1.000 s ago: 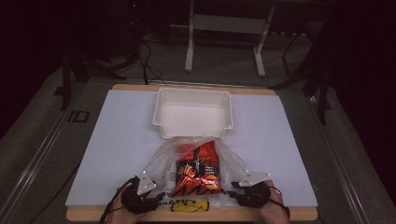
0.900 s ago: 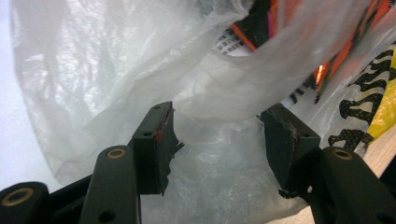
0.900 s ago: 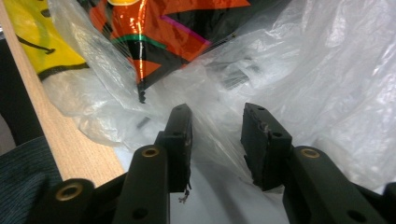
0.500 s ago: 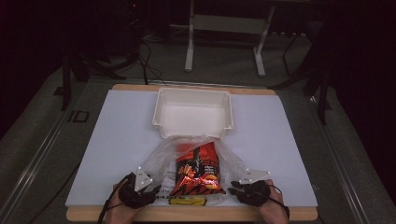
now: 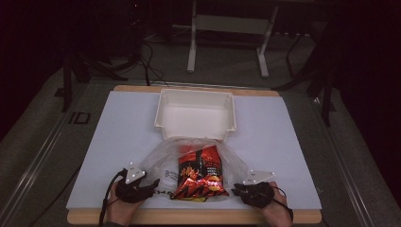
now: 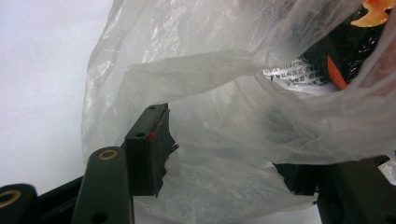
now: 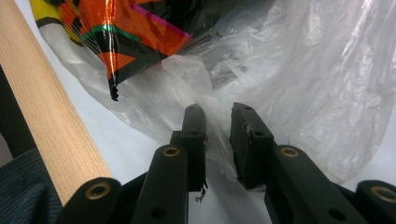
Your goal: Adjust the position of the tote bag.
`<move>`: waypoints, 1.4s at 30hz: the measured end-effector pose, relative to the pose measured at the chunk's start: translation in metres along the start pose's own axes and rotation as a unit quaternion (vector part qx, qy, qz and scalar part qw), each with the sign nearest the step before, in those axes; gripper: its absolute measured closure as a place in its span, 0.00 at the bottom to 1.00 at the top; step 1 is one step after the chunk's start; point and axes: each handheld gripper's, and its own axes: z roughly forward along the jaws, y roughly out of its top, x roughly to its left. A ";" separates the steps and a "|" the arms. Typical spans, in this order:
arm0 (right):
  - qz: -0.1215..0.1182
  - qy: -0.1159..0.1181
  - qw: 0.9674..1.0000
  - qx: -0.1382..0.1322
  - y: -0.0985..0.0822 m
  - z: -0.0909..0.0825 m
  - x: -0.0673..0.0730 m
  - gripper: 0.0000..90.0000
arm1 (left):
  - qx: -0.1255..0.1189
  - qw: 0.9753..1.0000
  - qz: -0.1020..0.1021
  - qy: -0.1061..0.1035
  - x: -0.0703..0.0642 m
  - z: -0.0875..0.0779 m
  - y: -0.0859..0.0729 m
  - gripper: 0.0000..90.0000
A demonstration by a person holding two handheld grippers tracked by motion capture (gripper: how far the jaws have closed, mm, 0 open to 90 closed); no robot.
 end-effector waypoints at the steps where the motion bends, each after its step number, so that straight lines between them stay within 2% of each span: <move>1: 0.001 -0.001 1.000 0.001 0.000 0.000 0.000 0.84 | -0.004 1.000 0.005 -0.005 -0.002 -0.002 0.002 0.48; 3: 0.000 -0.004 1.000 0.005 0.002 0.000 0.001 0.83 | -0.009 1.000 0.010 -0.004 -0.003 -0.004 0.003 0.48; 4: -0.003 -0.006 1.000 0.010 0.003 0.000 0.003 0.81 | -0.021 1.000 0.017 -0.005 -0.005 -0.008 0.005 0.47; 6: -0.007 -0.009 1.000 0.009 0.004 0.000 0.003 0.79 | -0.030 0.999 0.018 -0.009 -0.006 -0.012 0.007 0.45; 11: -0.008 -0.014 1.000 -0.004 0.008 -0.005 0.005 0.77 | -0.047 0.998 0.035 -0.013 -0.012 -0.022 0.009 0.42; 22: -0.020 -0.024 0.999 -0.029 0.020 -0.018 0.007 0.75 | -0.079 0.996 0.041 -0.011 -0.015 -0.045 0.013 0.42; 34: -0.027 -0.025 0.998 -0.049 0.030 -0.026 0.009 0.75 | -0.096 0.994 0.059 -0.017 -0.024 -0.064 0.024 0.47; 42: -0.029 -0.021 0.998 -0.053 0.032 -0.031 0.008 0.68 | -0.103 0.993 0.061 -0.016 -0.023 -0.068 0.030 0.48</move>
